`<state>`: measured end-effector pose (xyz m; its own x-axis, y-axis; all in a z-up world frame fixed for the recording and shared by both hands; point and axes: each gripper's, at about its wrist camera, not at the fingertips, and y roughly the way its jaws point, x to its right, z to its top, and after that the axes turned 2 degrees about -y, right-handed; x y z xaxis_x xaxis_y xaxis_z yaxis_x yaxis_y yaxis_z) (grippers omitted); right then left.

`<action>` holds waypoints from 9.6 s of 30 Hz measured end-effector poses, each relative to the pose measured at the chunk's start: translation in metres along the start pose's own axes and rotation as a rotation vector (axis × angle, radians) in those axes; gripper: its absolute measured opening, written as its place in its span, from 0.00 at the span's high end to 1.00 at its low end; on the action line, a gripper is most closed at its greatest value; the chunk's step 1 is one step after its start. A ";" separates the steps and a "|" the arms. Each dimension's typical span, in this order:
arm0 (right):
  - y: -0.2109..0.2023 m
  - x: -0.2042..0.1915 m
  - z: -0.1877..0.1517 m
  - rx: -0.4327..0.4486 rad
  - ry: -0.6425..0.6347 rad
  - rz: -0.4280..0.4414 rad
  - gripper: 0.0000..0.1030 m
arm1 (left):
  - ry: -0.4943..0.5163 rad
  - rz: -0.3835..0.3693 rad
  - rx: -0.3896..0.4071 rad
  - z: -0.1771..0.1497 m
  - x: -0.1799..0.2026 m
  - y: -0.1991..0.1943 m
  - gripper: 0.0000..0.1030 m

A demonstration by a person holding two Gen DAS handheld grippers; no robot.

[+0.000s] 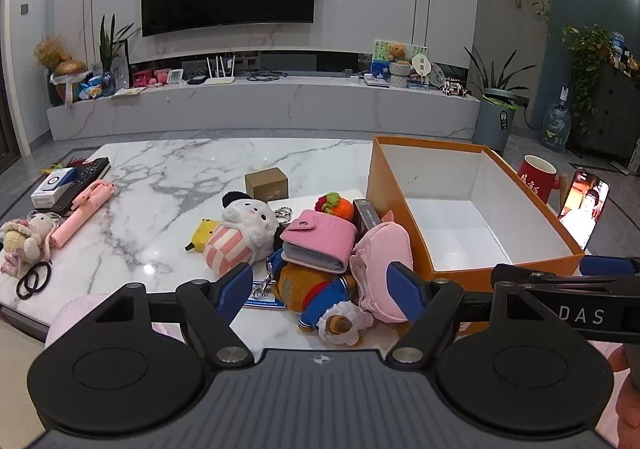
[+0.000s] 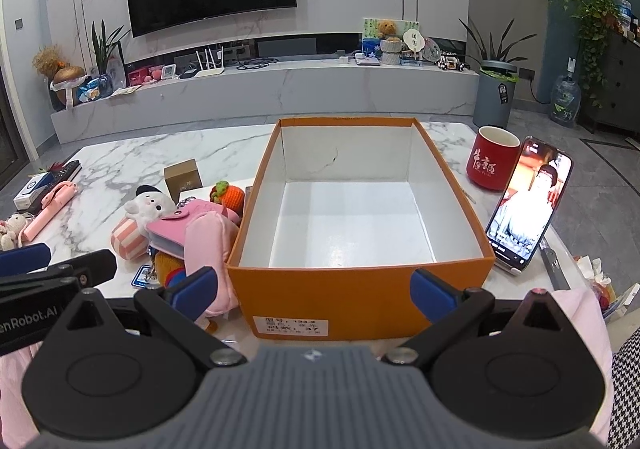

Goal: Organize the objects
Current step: 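Grasp the pink backpack pouch with the right gripper, then carry the pink pouch over the shoebox with the right gripper while the left gripper grasps the pink wallet, then lower the pink wallet into the shoebox with the left gripper while the right gripper lowers the pouch, then open both grippers and release the pouch and wallet inside the box, then grasp the bear plush with the right gripper while the left gripper grasps the panda plush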

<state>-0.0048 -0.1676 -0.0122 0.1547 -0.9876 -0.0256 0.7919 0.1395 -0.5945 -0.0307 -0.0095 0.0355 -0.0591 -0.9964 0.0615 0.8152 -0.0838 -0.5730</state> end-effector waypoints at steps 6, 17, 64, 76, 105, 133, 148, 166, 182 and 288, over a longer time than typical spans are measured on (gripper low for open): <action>0.004 -0.001 0.000 -0.019 0.008 0.010 0.01 | -0.003 -0.017 -0.010 0.001 -0.001 0.003 0.16; 0.015 -0.007 0.001 -0.029 -0.031 0.056 0.02 | 0.007 -0.050 -0.037 0.005 -0.012 0.011 0.20; 0.090 -0.044 0.008 -0.350 -0.027 0.255 0.63 | 0.035 -0.253 -0.359 -0.025 -0.032 0.069 0.57; 0.129 -0.033 0.002 -0.483 0.258 0.280 0.62 | 0.092 -0.224 -0.325 -0.013 -0.032 0.061 0.57; 0.056 0.032 0.105 -0.121 0.125 0.211 0.75 | -0.093 -0.411 -0.562 0.080 -0.054 0.225 0.19; 0.093 0.088 0.065 -0.211 0.192 0.153 0.75 | -0.019 -0.502 -0.257 0.125 -0.007 0.120 0.68; 0.096 0.143 0.053 -0.238 0.233 0.178 0.75 | 0.110 -0.463 -0.431 0.087 0.146 0.175 0.68; 0.122 0.131 0.055 -0.344 0.067 0.160 0.63 | 0.113 -0.373 -0.564 0.046 0.173 0.212 0.68; 0.104 0.140 0.068 -0.359 -0.072 0.204 0.72 | 0.044 -0.528 -0.639 0.052 0.184 0.203 0.70; 0.070 -0.015 0.092 -0.178 -0.135 0.489 0.66 | 0.048 -0.333 -0.343 0.090 -0.027 0.086 0.59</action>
<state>0.1023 -0.1364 0.0207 0.5643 -0.7909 -0.2368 0.4978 0.5547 -0.6667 0.0928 0.0116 0.0576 -0.3179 -0.9135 0.2541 0.5108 -0.3908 -0.7658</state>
